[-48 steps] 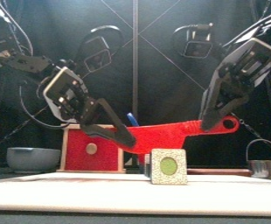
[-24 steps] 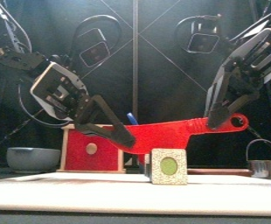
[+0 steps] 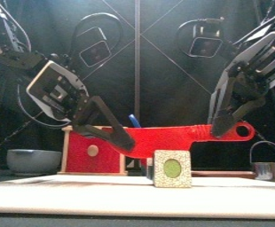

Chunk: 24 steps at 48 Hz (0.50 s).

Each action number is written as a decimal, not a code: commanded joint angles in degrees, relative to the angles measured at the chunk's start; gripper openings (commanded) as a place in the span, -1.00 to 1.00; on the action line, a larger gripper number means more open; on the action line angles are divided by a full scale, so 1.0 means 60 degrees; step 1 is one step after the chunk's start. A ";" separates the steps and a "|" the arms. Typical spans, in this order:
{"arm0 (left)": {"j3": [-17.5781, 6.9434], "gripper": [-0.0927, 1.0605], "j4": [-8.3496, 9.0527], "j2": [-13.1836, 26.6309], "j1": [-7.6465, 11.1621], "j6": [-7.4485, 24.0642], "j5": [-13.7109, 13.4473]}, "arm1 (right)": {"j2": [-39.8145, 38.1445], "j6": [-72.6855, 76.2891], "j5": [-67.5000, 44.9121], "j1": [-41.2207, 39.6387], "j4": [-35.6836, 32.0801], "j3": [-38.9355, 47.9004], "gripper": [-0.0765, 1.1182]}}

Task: Cut the sushi into 4 pieces with the knife
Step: Cut the sushi into 4 pieces

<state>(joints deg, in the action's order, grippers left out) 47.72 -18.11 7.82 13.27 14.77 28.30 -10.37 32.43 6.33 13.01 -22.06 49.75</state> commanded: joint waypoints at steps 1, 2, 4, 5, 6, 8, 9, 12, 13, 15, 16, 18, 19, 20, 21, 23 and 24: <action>-0.0044 -0.75 0.0073 -0.0366 0.0044 0.0044 0.0044 | -0.0469 -0.0015 0.0029 0.0117 -0.0015 -0.0073 -0.72; -0.0044 -0.75 0.0088 -0.0381 0.0059 0.0059 0.0044 | -0.0483 -0.0015 0.0029 0.0132 -0.0015 -0.0073 -0.72; -0.0029 -0.75 0.0132 -0.0366 0.0117 0.0059 0.0044 | -0.0513 -0.0015 0.0015 0.0176 0.0015 -0.0059 -0.72; -0.0044 -0.75 0.0161 -0.0352 0.0176 0.0059 0.0044 | -0.0498 0.0000 0.0015 0.0205 0.0015 -0.0059 -0.72; -0.0044 -0.75 0.0190 -0.0337 0.0220 0.0044 0.0044 | -0.0498 0.0029 0.0015 0.0234 0.0015 -0.0044 -0.72; -0.0044 -0.75 0.0264 -0.0278 0.0293 0.0044 0.0044 | -0.0454 0.0044 -0.0029 0.0293 0.0029 -0.0029 -0.72; -0.0044 -0.75 0.0278 -0.0249 0.0322 0.0044 0.0044 | -0.0439 0.0059 -0.0044 0.0308 0.0029 -0.0029 -0.72; -0.0073 -0.75 0.0308 -0.0146 0.0381 0.0029 0.0044 | -0.0337 0.0073 -0.0103 0.0410 0.0088 -0.0015 -0.72; -0.0073 -0.75 0.0308 -0.0103 0.0396 0.0029 0.0044 | -0.0308 0.0073 -0.0117 0.0439 0.0117 -0.0015 -0.72; -0.0088 -0.75 0.0293 0.0000 0.0396 0.0015 0.0044 | -0.0220 0.0073 -0.0161 0.0498 0.0190 -0.0029 -0.72; -0.0088 -0.75 0.0293 0.0029 0.0396 0.0015 0.0044 | -0.0176 0.0073 -0.0176 0.0513 0.0205 -0.0015 -0.72; -0.0088 -0.75 0.0278 0.0146 0.0396 0.0000 0.0044 | -0.0088 0.0073 -0.0190 0.0513 0.0264 -0.0029 -0.72; -0.0088 -0.75 0.0278 0.0190 0.0396 0.0015 0.0044 | -0.0029 0.0073 -0.0176 0.0513 0.0293 -0.0029 -0.72; -0.0103 -0.75 0.0278 0.0234 0.0396 0.0015 0.0044 | 0.0044 0.0073 -0.0190 0.0513 0.0322 -0.0015 -0.72; -0.0132 -0.75 0.0264 0.0308 0.0381 0.0015 0.0044 | 0.0088 0.0073 -0.0190 0.0513 0.0337 -0.0015 -0.72; -0.0161 -0.75 0.0264 0.0381 0.0396 0.0015 0.0044 | 0.0161 0.0073 -0.0176 0.0513 0.0352 -0.0029 -0.72; -0.0176 -0.75 0.0264 0.0410 0.0396 0.0015 0.0044 | 0.0205 0.0073 -0.0176 0.0513 0.0366 -0.0029 -0.72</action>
<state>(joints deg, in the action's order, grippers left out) 47.11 -16.61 10.11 15.21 14.68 28.83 -8.96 33.05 5.19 15.21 -20.21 49.83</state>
